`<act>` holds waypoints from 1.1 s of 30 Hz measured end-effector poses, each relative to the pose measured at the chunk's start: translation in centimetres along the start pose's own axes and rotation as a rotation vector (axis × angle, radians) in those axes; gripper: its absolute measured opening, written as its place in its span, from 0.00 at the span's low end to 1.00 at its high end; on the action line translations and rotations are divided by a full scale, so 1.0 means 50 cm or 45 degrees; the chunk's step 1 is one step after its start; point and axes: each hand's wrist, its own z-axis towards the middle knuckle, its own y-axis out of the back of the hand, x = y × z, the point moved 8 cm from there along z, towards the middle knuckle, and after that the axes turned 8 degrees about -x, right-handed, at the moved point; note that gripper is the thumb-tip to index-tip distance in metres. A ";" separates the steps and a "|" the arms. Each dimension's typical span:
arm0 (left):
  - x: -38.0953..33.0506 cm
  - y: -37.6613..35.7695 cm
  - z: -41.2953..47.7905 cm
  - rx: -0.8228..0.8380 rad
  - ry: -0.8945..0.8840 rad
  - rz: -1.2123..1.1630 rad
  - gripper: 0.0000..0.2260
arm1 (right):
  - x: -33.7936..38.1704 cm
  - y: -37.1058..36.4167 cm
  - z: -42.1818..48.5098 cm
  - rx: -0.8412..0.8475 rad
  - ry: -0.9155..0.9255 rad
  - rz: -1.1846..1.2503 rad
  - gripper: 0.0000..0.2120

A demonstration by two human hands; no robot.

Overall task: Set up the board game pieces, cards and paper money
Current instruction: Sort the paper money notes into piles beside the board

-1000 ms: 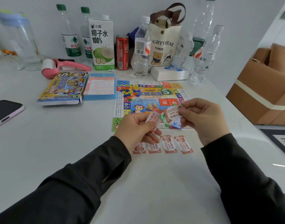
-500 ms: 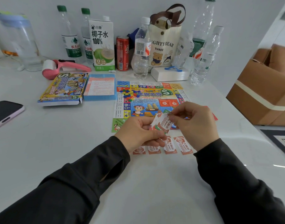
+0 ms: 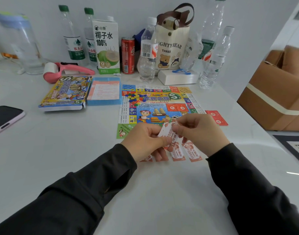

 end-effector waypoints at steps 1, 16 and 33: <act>0.000 0.000 0.000 0.004 0.000 0.014 0.05 | -0.001 0.004 0.001 -0.014 0.005 0.014 0.10; 0.007 -0.032 -0.016 0.176 0.193 -0.114 0.09 | 0.009 0.008 -0.002 -0.038 0.076 -0.063 0.09; 0.002 0.004 -0.004 -0.116 0.115 -0.282 0.11 | -0.017 0.031 0.005 -0.164 -0.115 0.031 0.13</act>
